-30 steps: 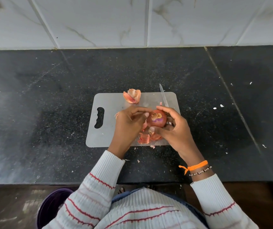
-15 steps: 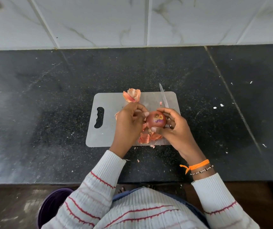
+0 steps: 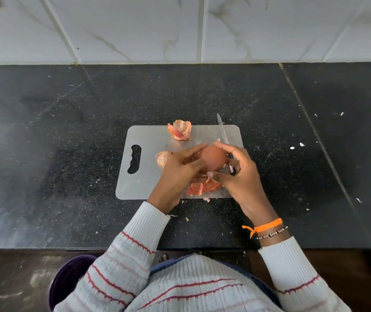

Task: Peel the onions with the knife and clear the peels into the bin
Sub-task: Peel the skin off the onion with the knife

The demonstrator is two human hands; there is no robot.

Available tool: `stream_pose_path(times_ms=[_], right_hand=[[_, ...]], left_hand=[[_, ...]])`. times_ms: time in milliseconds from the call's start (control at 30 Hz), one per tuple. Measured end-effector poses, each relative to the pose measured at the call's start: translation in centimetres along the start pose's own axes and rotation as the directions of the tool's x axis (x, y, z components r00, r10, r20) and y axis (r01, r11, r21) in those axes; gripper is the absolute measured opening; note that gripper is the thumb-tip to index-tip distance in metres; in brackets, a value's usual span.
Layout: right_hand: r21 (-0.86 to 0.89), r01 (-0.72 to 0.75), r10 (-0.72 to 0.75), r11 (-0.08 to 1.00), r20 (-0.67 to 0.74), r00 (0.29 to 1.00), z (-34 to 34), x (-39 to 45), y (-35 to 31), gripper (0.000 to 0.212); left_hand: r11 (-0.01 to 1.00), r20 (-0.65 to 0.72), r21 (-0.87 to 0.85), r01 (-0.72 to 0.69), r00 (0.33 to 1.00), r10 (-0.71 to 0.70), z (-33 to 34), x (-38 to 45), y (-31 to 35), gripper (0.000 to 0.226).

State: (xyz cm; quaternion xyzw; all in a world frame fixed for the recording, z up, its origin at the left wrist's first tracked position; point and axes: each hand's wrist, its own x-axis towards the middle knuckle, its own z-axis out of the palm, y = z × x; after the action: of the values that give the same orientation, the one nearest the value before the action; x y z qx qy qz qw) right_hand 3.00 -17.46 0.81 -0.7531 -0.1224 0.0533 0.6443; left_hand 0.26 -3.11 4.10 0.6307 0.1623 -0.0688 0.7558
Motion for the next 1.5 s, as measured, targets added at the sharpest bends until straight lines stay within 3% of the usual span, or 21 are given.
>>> stream_pose_path(times_ms=[233,467,633,767,867,967,1233,1500], right_hand=[[-0.072,0.075,-0.077,0.995,-0.028,0.997,0.4,0.3,0.0,0.058],[-0.094,0.066,-0.068,0.993,-0.025,0.997,0.6,0.5,0.2,0.058],[-0.009,0.035,-0.035,0.999,-0.014,0.999,0.6,0.6,0.2,0.057],[0.128,-0.009,0.021,0.992,-0.09,0.996,0.2,0.6,0.1,0.059],[0.125,-0.015,0.03,0.992,-0.121,0.992,0.5,0.5,0.2,0.061],[-0.009,0.003,-0.004,1.0,-0.147,0.989,1.0,0.4,0.4,0.06],[-0.129,0.09,-0.11,0.988,-0.163,0.98,1.2,0.4,0.7,0.061],[-0.135,0.096,-0.113,0.986,-0.126,0.986,1.4,0.2,0.1,0.064]], left_hand=[[0.986,-0.007,-0.15,0.066,0.998,-0.068,0.2,0.4,-0.1,0.041],[0.992,0.0,-0.119,0.034,0.999,-0.034,0.2,0.8,-0.4,0.039],[0.998,-0.035,-0.061,-0.002,0.999,0.0,-0.1,1.1,-0.4,0.041],[0.99,-0.092,-0.139,-0.033,0.996,0.021,0.2,1.1,-0.4,0.029],[0.991,-0.136,0.039,-0.13,0.982,0.134,0.6,1.0,-0.7,0.022],[0.963,-0.162,0.189,-0.19,0.962,0.221,1.0,1.0,-0.8,0.022],[0.984,-0.143,0.078,-0.163,0.975,0.173,0.4,0.9,-0.9,0.023],[0.952,-0.233,0.193,-0.239,0.931,0.281,-0.4,1.2,-1.3,0.027]])
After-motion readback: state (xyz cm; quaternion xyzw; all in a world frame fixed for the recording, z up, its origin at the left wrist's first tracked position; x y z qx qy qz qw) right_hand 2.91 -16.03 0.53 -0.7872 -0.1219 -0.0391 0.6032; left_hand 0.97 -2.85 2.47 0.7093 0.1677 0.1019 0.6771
